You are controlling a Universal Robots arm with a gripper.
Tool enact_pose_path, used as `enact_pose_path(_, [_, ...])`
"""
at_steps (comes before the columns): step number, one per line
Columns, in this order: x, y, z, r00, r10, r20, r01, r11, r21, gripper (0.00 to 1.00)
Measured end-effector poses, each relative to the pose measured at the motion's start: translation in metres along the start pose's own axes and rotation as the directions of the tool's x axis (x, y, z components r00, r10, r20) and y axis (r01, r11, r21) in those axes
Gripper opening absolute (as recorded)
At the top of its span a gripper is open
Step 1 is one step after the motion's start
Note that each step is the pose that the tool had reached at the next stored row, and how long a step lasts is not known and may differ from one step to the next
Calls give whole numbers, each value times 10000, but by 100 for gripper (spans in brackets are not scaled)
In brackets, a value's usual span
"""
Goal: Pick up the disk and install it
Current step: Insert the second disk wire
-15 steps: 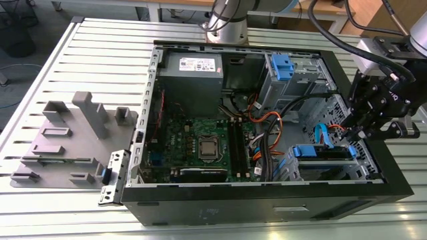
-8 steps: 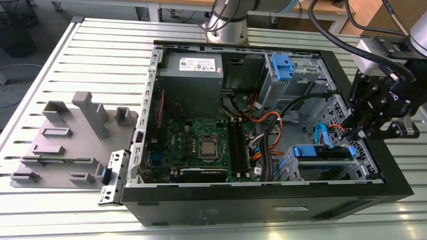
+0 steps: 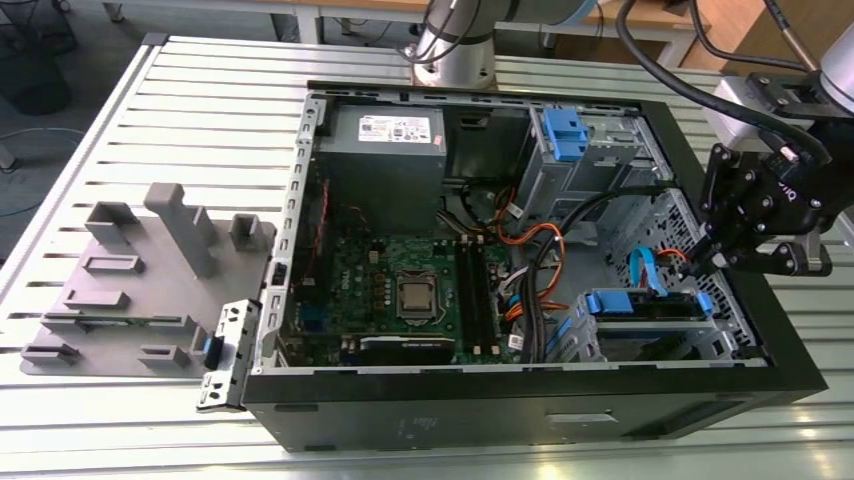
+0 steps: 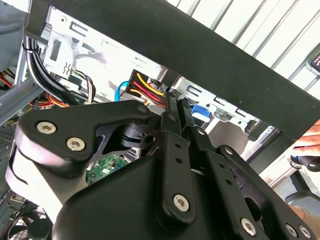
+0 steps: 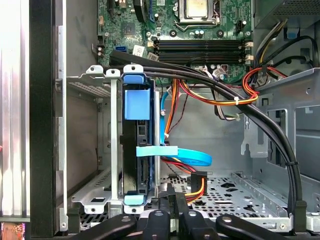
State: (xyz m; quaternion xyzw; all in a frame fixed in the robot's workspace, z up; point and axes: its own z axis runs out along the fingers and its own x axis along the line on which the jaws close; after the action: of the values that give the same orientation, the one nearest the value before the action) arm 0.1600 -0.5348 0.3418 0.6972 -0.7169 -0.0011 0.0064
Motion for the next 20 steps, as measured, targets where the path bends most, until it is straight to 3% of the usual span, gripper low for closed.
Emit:
enact_pose_path(9, [0,2,0,10000,-1,-2,1,10000,2,16])
enact_pose_path(20, [5,137,2,10000,-17,-6,17,9999,118,16])
